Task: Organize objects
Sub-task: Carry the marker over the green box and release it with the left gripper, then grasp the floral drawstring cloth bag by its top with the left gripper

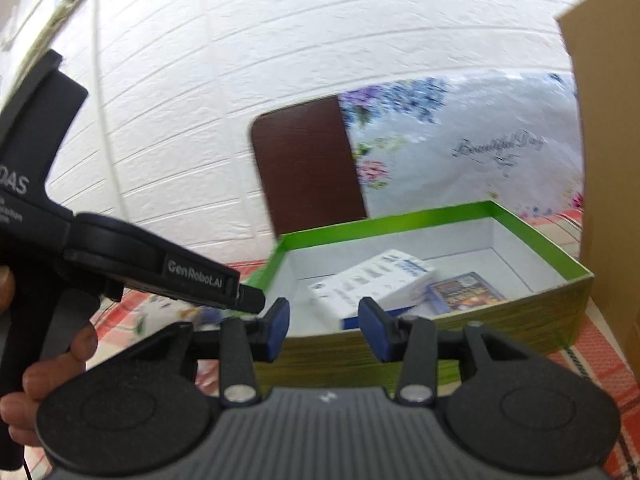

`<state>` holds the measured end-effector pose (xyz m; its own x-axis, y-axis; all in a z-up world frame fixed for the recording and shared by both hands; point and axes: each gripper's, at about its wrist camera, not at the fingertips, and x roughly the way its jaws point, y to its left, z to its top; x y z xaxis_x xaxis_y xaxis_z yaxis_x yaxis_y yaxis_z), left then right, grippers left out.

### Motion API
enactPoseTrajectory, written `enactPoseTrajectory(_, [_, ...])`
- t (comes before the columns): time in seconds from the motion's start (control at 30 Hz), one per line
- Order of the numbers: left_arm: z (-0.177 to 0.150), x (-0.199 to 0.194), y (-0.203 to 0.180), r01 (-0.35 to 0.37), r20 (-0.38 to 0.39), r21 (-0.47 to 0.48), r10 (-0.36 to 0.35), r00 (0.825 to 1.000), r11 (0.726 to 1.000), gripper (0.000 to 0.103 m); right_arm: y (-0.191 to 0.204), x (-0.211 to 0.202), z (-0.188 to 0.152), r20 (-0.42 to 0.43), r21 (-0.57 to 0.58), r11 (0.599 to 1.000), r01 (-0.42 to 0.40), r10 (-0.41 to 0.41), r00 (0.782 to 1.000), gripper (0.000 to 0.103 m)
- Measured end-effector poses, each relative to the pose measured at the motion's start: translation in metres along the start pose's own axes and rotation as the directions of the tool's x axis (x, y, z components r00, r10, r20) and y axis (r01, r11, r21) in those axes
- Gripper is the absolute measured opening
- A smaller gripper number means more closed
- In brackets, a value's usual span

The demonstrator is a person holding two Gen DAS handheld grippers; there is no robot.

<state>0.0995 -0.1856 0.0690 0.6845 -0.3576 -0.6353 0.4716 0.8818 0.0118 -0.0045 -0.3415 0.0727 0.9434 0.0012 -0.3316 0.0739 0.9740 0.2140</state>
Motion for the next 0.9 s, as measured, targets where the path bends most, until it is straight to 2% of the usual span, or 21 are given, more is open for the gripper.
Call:
enactPoseTrajectory(0.27, [-0.026,-0.019,0.053,-0.113,-0.006,-0.065,0.113,0.994,0.991,0.034,0.054,0.000,-0.010,-0.042,-0.112,0.990,-0.087,0.083,0.996,0.043])
enactPoseTrajectory(0.43, [-0.042,-0.021,0.092,-0.153,-0.022,-0.132,0.151,0.988,0.979,0.034,0.089,0.007,-0.017,-0.079,-0.194,0.972,-0.131,0.117,0.990,0.047])
enactPoseTrajectory(0.63, [-0.065,-0.017,0.148,-0.155,-0.073,-0.279,0.140,0.987,0.948,0.034,0.119,0.028,-0.025,-0.137,-0.291,0.944,-0.152,0.117,0.984,0.057])
enactPoseTrajectory(0.83, [-0.079,-0.017,0.186,-0.136,-0.073,-0.377,0.117,0.990,0.916,0.034,0.143,0.066,-0.019,-0.219,-0.278,0.940,-0.197,0.137,0.966,0.060])
enactPoseTrajectory(0.9, [-0.080,-0.015,0.196,-0.115,-0.074,-0.409,0.093,0.993,0.905,0.034,0.153,0.076,-0.017,-0.215,-0.332,0.924,-0.190,0.122,0.969,0.064])
